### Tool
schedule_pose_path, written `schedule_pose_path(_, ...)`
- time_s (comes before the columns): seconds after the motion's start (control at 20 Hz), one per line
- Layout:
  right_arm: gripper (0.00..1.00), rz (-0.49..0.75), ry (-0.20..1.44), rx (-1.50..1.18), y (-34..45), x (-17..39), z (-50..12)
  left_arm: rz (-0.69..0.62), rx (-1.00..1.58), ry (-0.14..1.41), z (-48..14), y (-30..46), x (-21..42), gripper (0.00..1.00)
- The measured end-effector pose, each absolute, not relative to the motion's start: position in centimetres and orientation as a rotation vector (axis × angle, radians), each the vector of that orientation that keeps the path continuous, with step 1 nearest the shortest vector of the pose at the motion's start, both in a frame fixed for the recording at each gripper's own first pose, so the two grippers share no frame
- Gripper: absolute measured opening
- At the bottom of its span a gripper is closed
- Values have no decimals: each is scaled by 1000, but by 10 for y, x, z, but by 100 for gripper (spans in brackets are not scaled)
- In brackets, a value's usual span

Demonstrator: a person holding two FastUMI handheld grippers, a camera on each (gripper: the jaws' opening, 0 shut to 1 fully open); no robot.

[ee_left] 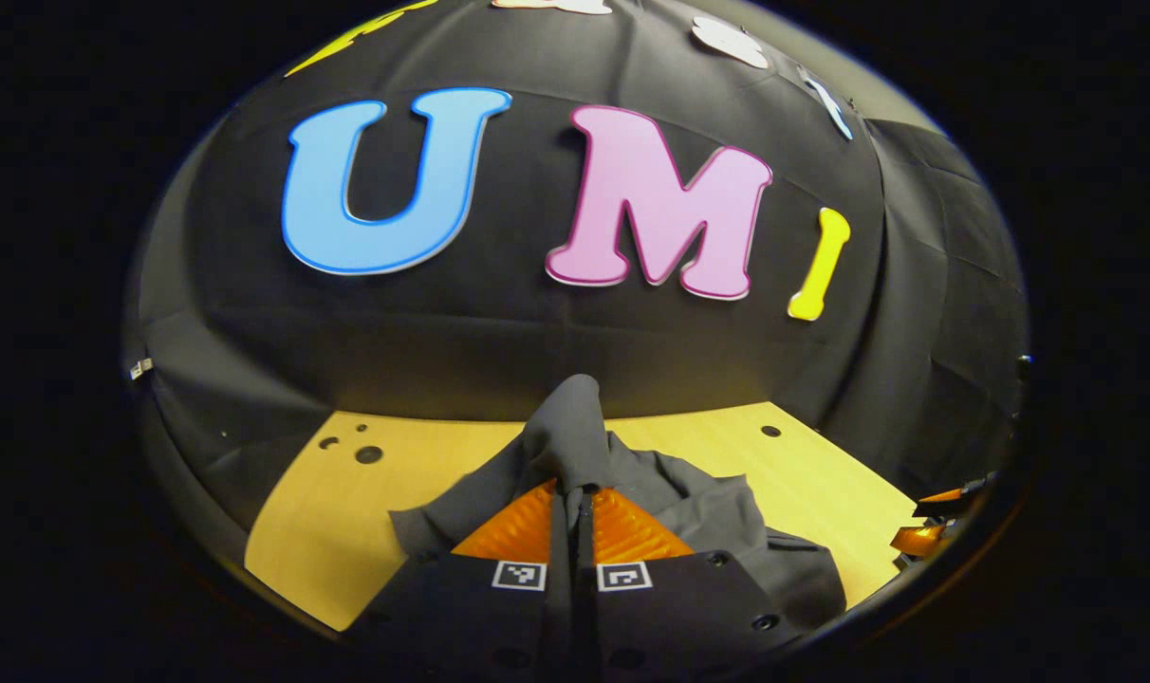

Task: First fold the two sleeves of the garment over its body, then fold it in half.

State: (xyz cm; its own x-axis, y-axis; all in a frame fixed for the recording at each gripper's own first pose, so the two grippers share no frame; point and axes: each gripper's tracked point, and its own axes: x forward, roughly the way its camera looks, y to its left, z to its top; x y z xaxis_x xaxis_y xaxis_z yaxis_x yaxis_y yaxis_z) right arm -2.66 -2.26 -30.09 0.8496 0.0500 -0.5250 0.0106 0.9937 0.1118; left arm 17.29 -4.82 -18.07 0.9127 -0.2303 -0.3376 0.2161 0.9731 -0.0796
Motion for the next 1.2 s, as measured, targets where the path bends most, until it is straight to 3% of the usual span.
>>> schedule_pose_path(0.3, 89, -5, 592, 127, -51, -35, -320, -288, -32, 424, -240, -116, 189, 6)
schedule_pose_path(0.8, 89, 44, 661, 116, -81, -26, -354, -269, 28, 570, -335, -172, 209, 5)
schedule_pose_path(0.85, 89, 46, 662, 117, -84, -23, -355, -268, 32, 580, -343, -175, 210, 2)
schedule_pose_path(1.05, 89, 52, 670, 126, -88, -12, -361, -273, 31, 623, -365, -190, 212, 5)
schedule_pose_path(1.2, 89, 53, 679, 122, -89, -10, -366, -299, 11, 638, -374, -202, 210, 16)
